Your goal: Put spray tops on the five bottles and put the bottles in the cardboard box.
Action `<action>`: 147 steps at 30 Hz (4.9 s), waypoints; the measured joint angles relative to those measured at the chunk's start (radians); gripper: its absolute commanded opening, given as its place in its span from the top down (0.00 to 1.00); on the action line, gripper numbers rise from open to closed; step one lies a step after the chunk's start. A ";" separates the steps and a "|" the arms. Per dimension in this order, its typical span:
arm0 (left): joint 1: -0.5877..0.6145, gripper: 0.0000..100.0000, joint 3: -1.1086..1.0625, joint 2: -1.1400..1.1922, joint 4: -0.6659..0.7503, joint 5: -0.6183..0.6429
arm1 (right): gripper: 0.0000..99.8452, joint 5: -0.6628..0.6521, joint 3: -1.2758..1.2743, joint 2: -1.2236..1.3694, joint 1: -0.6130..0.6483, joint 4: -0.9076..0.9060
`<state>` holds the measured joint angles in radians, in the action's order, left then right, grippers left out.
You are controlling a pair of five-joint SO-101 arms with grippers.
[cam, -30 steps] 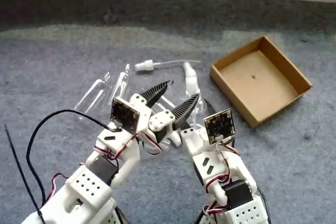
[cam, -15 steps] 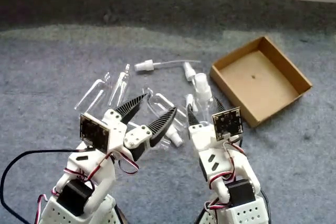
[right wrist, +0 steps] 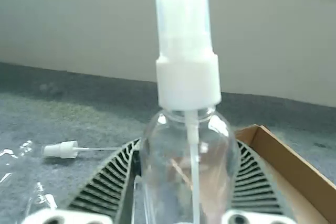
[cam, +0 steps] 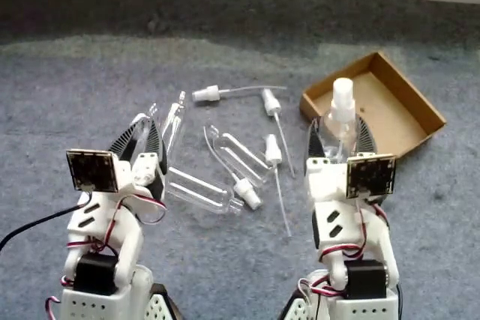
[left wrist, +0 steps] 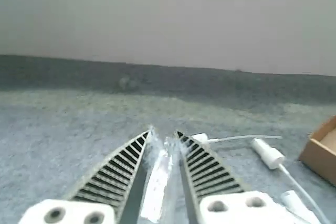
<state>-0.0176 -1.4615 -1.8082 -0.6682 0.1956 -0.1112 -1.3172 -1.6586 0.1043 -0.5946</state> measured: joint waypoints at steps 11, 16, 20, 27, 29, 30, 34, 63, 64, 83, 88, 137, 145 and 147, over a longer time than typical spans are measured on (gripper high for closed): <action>0.080 0.98 -0.166 0.000 0.000 -0.002 | 0.84 -0.002 0.183 0.578 -0.222 0.436; 0.110 0.98 -0.207 0.000 0.000 -0.002 | 0.84 -0.008 0.201 0.879 -0.255 0.647; 0.144 0.98 -0.207 0.002 0.000 -0.002 | 0.84 -0.008 0.293 1.115 -0.253 0.779; 0.147 0.98 -0.212 0.002 0.000 -0.002 | 0.84 -0.008 0.565 1.476 -0.253 0.813; 0.147 0.98 -0.212 0.002 0.000 -0.002 | 0.84 -0.008 0.655 1.576 -0.253 0.813; 0.147 0.98 -0.212 0.002 0.000 -0.002 | 0.84 -0.008 0.703 1.623 -0.253 0.813; 0.147 0.98 -0.212 0.002 0.000 -0.002 | 0.84 -0.011 0.867 1.786 -0.253 0.813; 0.147 0.98 -0.212 0.002 0.000 -0.002 | 0.84 -0.017 1.020 1.973 -0.218 0.908; 0.147 0.98 -0.212 0.002 0.000 -0.002 | 0.84 -0.017 1.036 2.005 -0.218 0.956; 0.147 0.98 -0.212 0.002 0.000 -0.002 | 0.84 -0.017 1.092 2.240 -0.259 1.234; 0.147 0.98 -0.212 0.002 0.000 -0.002 | 0.84 -0.015 1.096 2.321 -0.288 1.244; 0.147 0.98 -0.212 0.002 0.000 -0.002 | 0.69 -0.020 1.028 2.348 -0.327 1.238; 0.147 0.98 -0.212 0.002 0.000 -0.002 | 0.69 -0.020 1.028 2.295 -0.327 1.120; 0.147 0.98 -0.212 0.002 0.000 -0.002 | 0.67 -0.020 1.028 2.259 -0.328 1.054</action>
<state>0.1297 -1.6732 -1.8067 -0.6682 0.1941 -0.1312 -0.2892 0.5999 -0.2240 0.4595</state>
